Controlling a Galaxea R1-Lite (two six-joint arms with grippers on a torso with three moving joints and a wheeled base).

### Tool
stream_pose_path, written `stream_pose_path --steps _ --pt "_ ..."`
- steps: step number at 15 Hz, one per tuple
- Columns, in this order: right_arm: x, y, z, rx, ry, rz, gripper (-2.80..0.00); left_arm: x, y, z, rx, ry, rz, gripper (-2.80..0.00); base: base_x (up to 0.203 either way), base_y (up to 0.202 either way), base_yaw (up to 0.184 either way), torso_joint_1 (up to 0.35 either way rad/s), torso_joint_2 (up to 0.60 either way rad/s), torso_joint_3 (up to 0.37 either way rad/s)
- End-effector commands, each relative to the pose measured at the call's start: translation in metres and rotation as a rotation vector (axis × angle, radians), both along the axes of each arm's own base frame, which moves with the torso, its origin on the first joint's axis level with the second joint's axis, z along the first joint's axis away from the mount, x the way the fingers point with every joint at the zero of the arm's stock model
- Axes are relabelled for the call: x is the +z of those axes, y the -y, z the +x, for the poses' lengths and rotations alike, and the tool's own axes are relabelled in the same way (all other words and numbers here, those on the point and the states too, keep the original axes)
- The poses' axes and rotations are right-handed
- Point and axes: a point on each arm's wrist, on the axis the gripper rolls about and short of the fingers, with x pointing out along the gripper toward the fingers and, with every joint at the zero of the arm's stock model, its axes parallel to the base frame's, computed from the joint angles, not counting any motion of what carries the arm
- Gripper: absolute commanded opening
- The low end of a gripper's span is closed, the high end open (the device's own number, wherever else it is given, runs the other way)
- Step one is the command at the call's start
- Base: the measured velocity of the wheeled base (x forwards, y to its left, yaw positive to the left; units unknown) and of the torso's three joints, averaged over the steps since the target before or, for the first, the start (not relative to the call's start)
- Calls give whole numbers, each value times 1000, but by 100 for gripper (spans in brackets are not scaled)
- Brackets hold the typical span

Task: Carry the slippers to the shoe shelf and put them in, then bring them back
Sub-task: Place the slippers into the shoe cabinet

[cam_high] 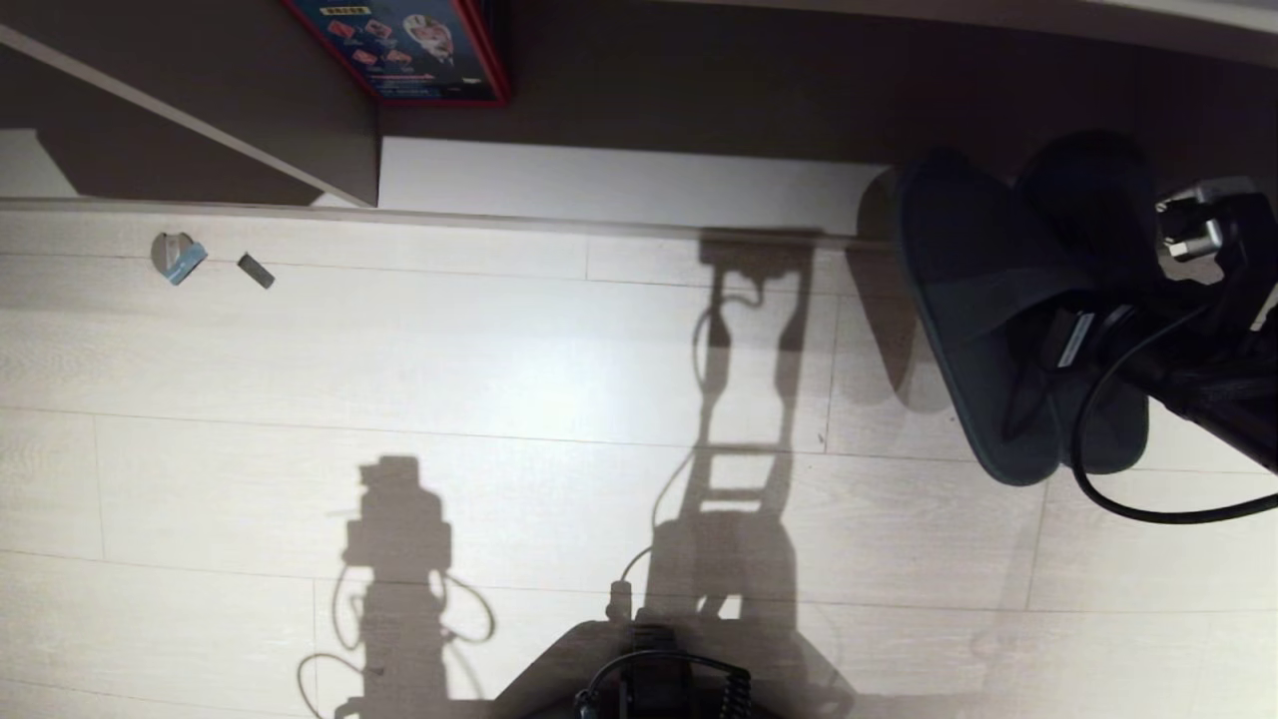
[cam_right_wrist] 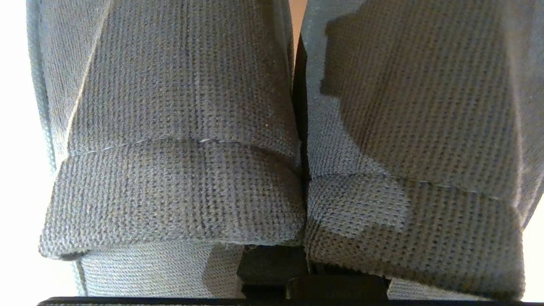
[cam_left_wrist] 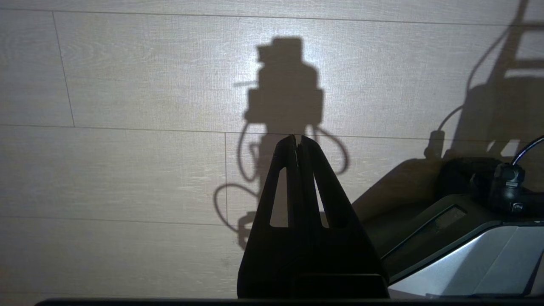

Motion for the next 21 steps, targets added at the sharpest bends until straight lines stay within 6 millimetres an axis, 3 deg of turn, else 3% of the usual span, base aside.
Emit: stream_pose_path --steps 1,8,12,17,21 --pt "-5 1 17 -1 -14 0 -280 0 0 0 1 -1 0 -280 0 0 0 0 0 0" --pt "11 24 69 -44 57 8 -280 0 0 0 1 -1 0 -280 0 0 0 0 0 0" --pt "37 33 100 -9 146 13 -280 0 0 0 1 -1 0 -280 0 0 0 0 0 0" --pt "56 36 127 28 190 -5 -280 0 0 0 1 -1 -2 -280 0 0 0 0 0 0" --pt "75 40 135 20 268 -13 -280 0 0 0 1 -1 -2 -280 0 0 0 0 0 0"
